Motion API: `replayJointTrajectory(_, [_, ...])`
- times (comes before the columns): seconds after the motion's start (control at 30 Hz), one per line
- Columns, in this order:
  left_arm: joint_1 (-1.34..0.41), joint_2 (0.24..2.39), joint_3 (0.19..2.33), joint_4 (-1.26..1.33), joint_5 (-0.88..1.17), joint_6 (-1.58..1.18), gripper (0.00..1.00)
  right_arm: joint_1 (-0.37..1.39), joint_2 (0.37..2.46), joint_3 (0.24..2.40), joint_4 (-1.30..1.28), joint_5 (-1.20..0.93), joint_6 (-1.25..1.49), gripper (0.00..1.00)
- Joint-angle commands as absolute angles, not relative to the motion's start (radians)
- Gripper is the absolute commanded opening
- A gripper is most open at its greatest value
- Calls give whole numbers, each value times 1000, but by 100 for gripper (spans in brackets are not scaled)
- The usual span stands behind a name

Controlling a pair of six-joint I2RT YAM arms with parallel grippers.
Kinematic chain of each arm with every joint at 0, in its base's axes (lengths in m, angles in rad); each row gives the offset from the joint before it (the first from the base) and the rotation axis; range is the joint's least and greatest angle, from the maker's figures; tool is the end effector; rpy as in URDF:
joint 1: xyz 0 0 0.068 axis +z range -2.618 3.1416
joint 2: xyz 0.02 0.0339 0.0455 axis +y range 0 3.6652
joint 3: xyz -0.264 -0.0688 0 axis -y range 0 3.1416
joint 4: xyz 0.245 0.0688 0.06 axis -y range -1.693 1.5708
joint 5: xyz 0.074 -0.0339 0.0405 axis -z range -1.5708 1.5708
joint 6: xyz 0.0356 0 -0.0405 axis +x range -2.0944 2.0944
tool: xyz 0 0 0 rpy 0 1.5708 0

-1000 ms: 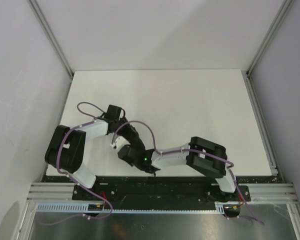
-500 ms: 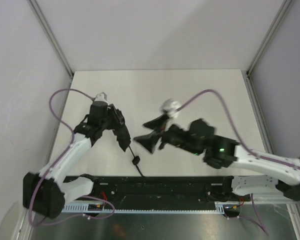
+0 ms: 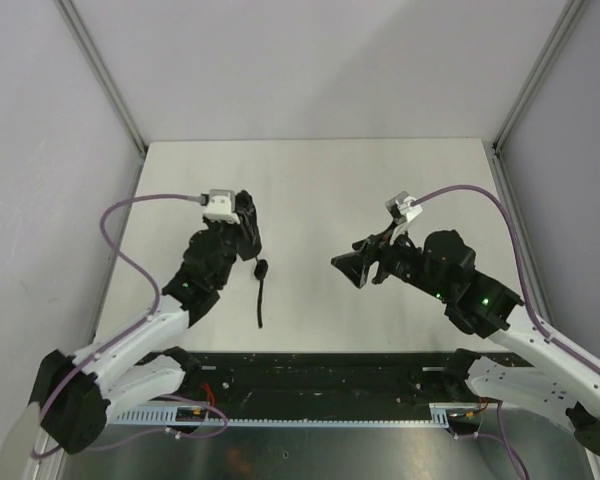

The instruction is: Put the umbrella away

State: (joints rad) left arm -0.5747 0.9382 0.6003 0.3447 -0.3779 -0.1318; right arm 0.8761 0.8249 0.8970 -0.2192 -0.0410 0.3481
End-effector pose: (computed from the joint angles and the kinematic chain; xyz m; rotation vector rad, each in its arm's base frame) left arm 0.1935 -0.1097 0.3025 0.0491 1.5696 -0.2604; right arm 0.1200 0.1463 0.3688 -0.5034 1.7395 0.9279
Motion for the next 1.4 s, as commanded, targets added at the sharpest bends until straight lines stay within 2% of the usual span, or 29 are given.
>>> replayJointTrajectory(0.0, [-617, 1022, 485, 649, -549, -99, 0, 836, 772, 910, -226, -120, 350, 73])
replayJointTrajectory(0.23, [-677, 1167, 288, 774, -608, -291, 0, 749, 794, 886, -245, -234, 347, 72])
replayJointTrajectory(0.37, [-679, 1135, 215, 785, -527, -379, 0, 715, 850, 843, -148, -346, 392, 77])
replayJointTrajectory(0.43, [-675, 1056, 208, 744, -430, -402, 0, 688, 949, 839, -128, -458, 411, 78])
replayJointTrajectory(0.5, [-651, 955, 222, 691, -246, -429, 0, 674, 1061, 837, -93, -613, 421, 82])
replayJointTrajectory(0.57, [-625, 865, 248, 654, -28, -465, 0, 689, 1154, 836, -51, -727, 406, 90])
replayJointTrajectory(0.63, [-611, 802, 275, 641, 170, -537, 0, 721, 1217, 843, -22, -767, 366, 97])
replayJointTrajectory(0.73, [-605, 771, 323, 638, 401, -631, 0, 752, 1263, 858, 25, -783, 327, 99])
replayJointTrajectory(0.93, [-604, 805, 406, 679, 662, -759, 0, 803, 1292, 892, 57, -761, 272, 99])
replayJointTrajectory(1.1, [-605, 817, 436, 724, 730, -812, 0, 834, 1309, 897, 121, -752, 307, 98])
replayJointTrajectory(1.17, [-603, 819, 439, 737, 727, -823, 0, 837, 1312, 896, 182, -777, 357, 91])
replayJointTrajectory(1.2, [-602, 818, 440, 741, 721, -828, 0, 841, 1315, 896, 222, -796, 389, 84])
replayJointTrajectory(1.3, [-584, 819, 440, 745, 687, -852, 1, 853, 1334, 895, 328, -845, 482, 50])
replayJointTrajectory(1.33, [-566, 819, 440, 745, 684, -871, 8, 854, 1343, 892, 359, -860, 507, 37])
replayJointTrajectory(1.37, [-545, 818, 441, 746, 686, -890, 20, 853, 1353, 890, 387, -880, 529, 24])
